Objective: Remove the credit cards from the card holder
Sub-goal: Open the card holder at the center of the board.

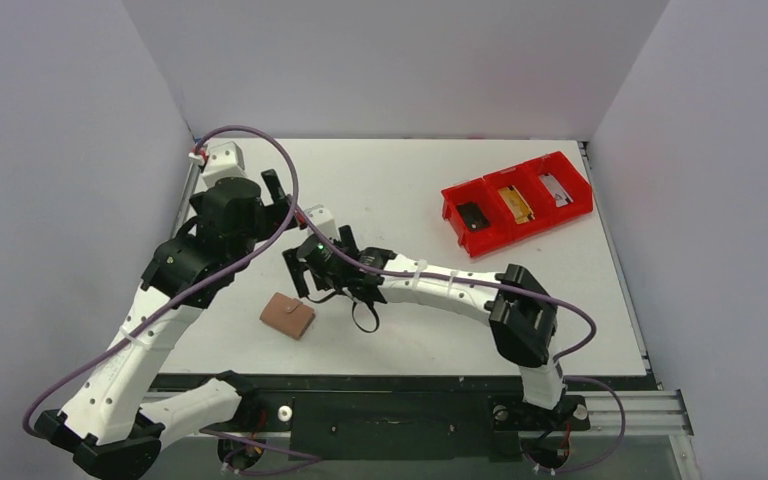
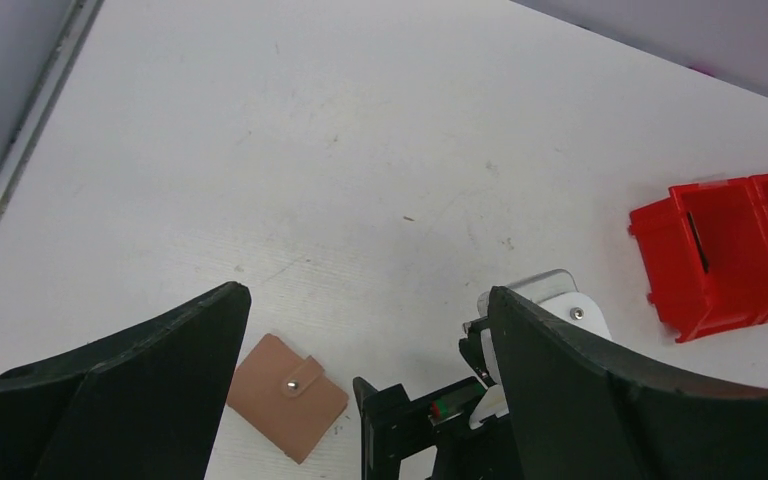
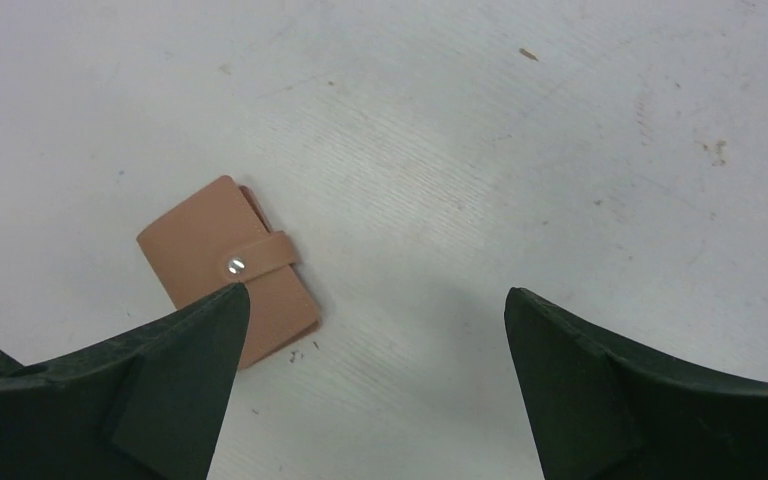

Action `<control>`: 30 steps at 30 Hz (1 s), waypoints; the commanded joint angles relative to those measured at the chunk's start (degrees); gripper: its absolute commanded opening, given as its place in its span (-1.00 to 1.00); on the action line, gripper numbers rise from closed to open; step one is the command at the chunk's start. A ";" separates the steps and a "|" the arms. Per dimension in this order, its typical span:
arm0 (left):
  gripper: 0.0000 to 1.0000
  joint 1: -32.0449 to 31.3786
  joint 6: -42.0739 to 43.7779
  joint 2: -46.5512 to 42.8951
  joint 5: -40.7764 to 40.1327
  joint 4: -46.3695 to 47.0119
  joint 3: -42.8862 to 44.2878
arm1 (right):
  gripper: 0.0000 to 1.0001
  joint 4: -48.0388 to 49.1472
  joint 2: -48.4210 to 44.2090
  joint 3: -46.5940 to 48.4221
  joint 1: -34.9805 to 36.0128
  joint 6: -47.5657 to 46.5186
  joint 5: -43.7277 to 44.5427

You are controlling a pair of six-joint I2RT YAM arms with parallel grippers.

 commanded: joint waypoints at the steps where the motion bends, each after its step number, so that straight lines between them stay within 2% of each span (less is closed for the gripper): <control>1: 0.79 -0.05 0.62 -0.63 0.29 -1.09 3.65 | 0.88 -1.97 6.21 8.68 3.59 -5.94 -3.76; 5: 0.78 -0.05 0.20 -0.70 0.32 -1.75 4.04 | 0.81 -3.84 12.02 14.73 6.03 -8.67 -4.08; 14: 0.79 -0.05 -1.07 -0.53 -1.02 -2.32 4.06 | 0.38 -6.24 22.56 24.26 7.79 -12.03 -5.43; 21: 0.78 2.68 -3.40 0.63 -5.74 -3.44 2.80 | 0.31 -6.85 26.59 25.90 9.85 -13.91 -5.77; 26: 0.79 7.89 -3.62 0.67 -0.08 -1.65 -0.36 | 0.26 -7.86 27.85 26.10 10.55 -14.65 -4.85; 30: 0.79 9.15 -3.66 0.72 1.60 -0.94 -1.96 | 0.07 -8.00 28.03 24.90 10.56 -14.46 -3.95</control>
